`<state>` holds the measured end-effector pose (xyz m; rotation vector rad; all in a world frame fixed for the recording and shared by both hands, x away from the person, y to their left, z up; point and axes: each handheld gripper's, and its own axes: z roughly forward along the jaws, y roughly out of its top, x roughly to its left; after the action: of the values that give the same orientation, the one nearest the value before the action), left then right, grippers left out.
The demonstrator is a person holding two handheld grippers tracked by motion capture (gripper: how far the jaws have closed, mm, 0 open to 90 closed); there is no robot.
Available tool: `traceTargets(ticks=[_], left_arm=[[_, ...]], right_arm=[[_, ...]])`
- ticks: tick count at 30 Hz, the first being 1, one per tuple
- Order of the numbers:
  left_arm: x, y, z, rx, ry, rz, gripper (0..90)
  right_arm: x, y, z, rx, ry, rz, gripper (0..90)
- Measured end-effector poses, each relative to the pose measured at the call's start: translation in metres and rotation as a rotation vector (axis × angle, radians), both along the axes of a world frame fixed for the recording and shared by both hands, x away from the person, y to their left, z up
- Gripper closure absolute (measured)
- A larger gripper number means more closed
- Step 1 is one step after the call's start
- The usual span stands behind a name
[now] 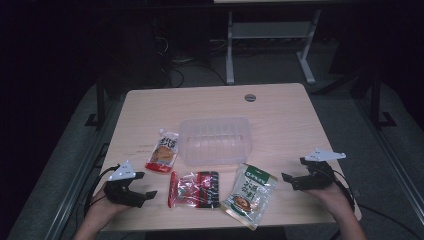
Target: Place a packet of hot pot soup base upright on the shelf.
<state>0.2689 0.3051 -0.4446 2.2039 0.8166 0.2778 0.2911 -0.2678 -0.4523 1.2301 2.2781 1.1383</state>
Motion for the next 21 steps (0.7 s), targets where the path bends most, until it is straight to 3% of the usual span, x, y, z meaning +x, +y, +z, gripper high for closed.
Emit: traceTargets(ticks=[4, 10, 15, 21], left_arm=[[0.000, -0.004, 0.000, 0.022, 0.003, -0.016, 14.5], [-0.001, -0.008, 0.003, 0.007, 0.004, -0.027, 14.9], [-0.001, -0.010, 0.005, -0.027, 0.012, -0.013, 15.1], [-0.002, -0.012, 0.006, -0.037, 0.019, -0.033, 20.3]], right_arm=[[-0.002, 0.001, 0.002, 0.000, 0.010, -0.001, 5.7], [-0.002, 0.004, 0.006, 0.007, 0.011, 0.007, 6.3], [-0.004, 0.011, 0.011, 0.029, 0.021, 0.042, 13.3], [-0.005, 0.026, 0.018, 0.032, 0.015, 0.104, 18.6]])
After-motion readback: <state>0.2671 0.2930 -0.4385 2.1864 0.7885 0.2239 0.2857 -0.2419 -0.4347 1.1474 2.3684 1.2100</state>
